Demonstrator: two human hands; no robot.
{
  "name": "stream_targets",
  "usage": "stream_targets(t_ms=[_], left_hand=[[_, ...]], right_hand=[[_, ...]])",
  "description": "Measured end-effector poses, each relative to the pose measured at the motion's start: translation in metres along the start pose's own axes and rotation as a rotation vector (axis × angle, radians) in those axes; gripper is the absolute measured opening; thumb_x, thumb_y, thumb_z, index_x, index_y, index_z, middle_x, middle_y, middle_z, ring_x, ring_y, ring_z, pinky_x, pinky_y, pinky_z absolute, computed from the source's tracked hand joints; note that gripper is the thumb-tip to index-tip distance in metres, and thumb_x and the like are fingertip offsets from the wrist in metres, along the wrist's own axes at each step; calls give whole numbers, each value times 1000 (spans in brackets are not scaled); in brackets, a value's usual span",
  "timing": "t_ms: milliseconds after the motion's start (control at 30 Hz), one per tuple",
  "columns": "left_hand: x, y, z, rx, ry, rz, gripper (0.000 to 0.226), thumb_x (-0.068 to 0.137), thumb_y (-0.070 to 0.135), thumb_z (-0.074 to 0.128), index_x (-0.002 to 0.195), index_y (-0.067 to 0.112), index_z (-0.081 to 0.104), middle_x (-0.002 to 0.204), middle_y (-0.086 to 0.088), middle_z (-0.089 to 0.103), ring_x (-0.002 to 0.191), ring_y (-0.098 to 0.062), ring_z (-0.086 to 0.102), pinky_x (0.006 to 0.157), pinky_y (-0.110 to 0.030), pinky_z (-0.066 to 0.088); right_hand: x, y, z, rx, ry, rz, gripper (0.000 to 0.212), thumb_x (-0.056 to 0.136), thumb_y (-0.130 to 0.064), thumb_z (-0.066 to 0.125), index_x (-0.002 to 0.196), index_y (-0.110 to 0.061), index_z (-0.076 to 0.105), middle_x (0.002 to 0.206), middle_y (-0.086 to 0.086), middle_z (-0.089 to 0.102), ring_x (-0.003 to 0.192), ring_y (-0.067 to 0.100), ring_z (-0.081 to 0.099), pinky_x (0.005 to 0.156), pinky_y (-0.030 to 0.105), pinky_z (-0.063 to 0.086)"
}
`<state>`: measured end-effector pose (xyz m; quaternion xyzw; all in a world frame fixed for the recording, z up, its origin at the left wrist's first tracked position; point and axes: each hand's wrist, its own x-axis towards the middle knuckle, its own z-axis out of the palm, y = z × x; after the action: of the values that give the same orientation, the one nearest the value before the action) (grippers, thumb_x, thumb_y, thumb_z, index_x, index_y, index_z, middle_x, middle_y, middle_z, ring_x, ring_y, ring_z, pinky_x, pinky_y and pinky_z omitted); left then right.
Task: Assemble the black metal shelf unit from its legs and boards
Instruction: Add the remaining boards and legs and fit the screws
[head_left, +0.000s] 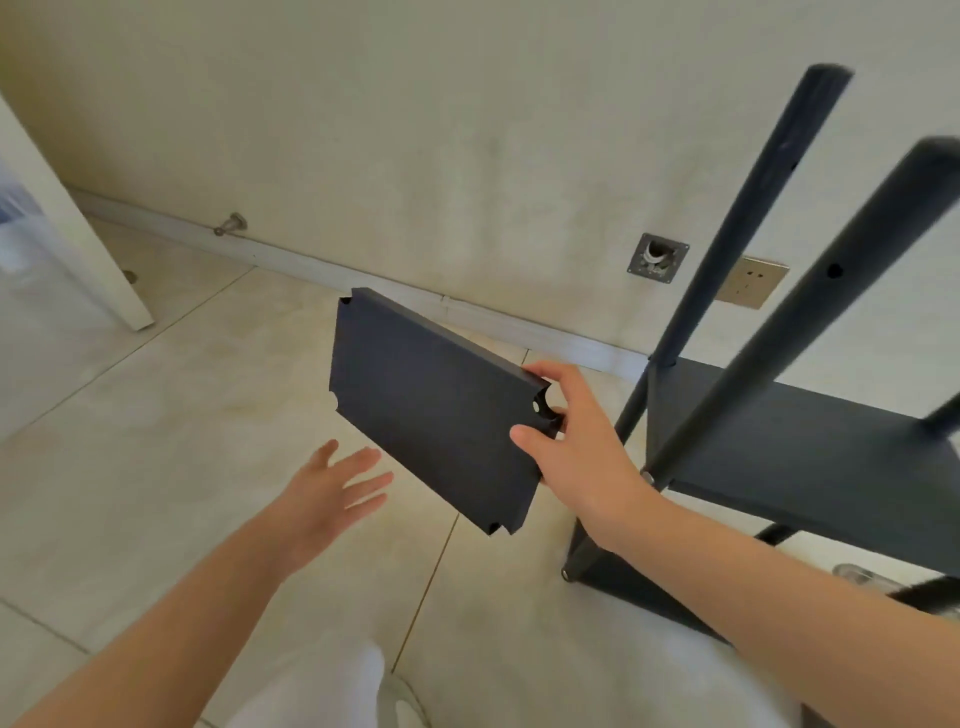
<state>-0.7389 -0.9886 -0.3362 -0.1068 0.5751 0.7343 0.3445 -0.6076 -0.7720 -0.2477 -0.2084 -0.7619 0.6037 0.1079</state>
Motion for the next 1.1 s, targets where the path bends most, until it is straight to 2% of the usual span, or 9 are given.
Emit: stream_targets(t_ms=[133, 233, 300, 367, 533, 700, 900, 1033, 1100], left_hand=[[-43, 44, -9, 265, 41, 230, 82, 85, 17, 75, 153, 28, 31, 149, -1, 48, 121, -23, 61, 97, -42, 48], [-82, 79, 3, 506, 10, 401, 73, 79, 36, 84, 140, 39, 45, 143, 12, 54, 125, -10, 57, 105, -38, 43], [-106, 95, 18, 620, -36, 481, 62, 76, 46, 84, 129, 51, 51, 130, 22, 63, 117, 4, 60, 99, -30, 43], [-125, 104, 34, 684, -94, 543, 49, 82, 42, 77, 124, 55, 55, 124, 26, 66, 112, 9, 62, 93, -26, 43], [-161, 108, 78, 728, -141, 635, 45, 92, 19, 72, 126, 45, 59, 120, 23, 69, 109, 2, 66, 93, -30, 43], [-189, 111, 115, 702, -109, 723, 42, 91, 17, 73, 125, 39, 62, 113, 14, 69, 101, 1, 69, 88, -23, 43], [-213, 110, 151, 659, -345, 749, 38, 94, 7, 67, 119, 35, 70, 128, 15, 67, 114, -13, 68, 85, -24, 59], [-220, 90, 176, 560, -424, 727, 40, 87, 16, 67, 124, 31, 64, 127, -1, 70, 113, -23, 69, 83, -30, 59], [-221, 78, 189, 497, -428, 731, 44, 86, 16, 68, 128, 24, 60, 123, -6, 71, 110, -26, 70, 81, -31, 59]], right_hand=[[-48, -37, -46, -89, -16, -84, 51, 96, -14, 61, 113, -59, 43, 108, -30, 49, 100, 3, 56, 63, 10, 51], [-77, -65, -81, -160, -27, -115, 52, 95, -14, 62, 117, -58, 44, 117, -16, 52, 105, 13, 59, 81, 29, 57], [-94, -81, -101, -193, -38, -130, 51, 95, -12, 62, 117, -55, 46, 122, -11, 53, 111, 17, 59, 94, 44, 56], [-111, -92, -120, -193, -36, -155, 50, 95, -11, 61, 113, -56, 47, 123, -10, 54, 112, 15, 59, 97, 44, 54], [-147, -100, -169, -80, -29, -158, 49, 95, -7, 61, 112, -52, 53, 111, -8, 66, 99, 15, 68, 83, 41, 61], [-169, -106, -220, -30, -35, -208, 51, 93, -5, 62, 114, -51, 58, 101, -18, 69, 99, 9, 68, 74, 29, 60], [-185, -103, -265, 63, 14, -273, 50, 92, -2, 61, 121, -44, 62, 104, -8, 69, 101, 18, 68, 77, 34, 61], [-193, -92, -292, 122, 215, -308, 46, 86, -11, 71, 113, -47, 64, 104, -7, 71, 95, 14, 70, 75, 34, 60], [-197, -86, -301, 79, 378, -302, 29, 83, -22, 75, 101, -44, 68, 98, -17, 71, 91, 2, 68, 76, 29, 56]])
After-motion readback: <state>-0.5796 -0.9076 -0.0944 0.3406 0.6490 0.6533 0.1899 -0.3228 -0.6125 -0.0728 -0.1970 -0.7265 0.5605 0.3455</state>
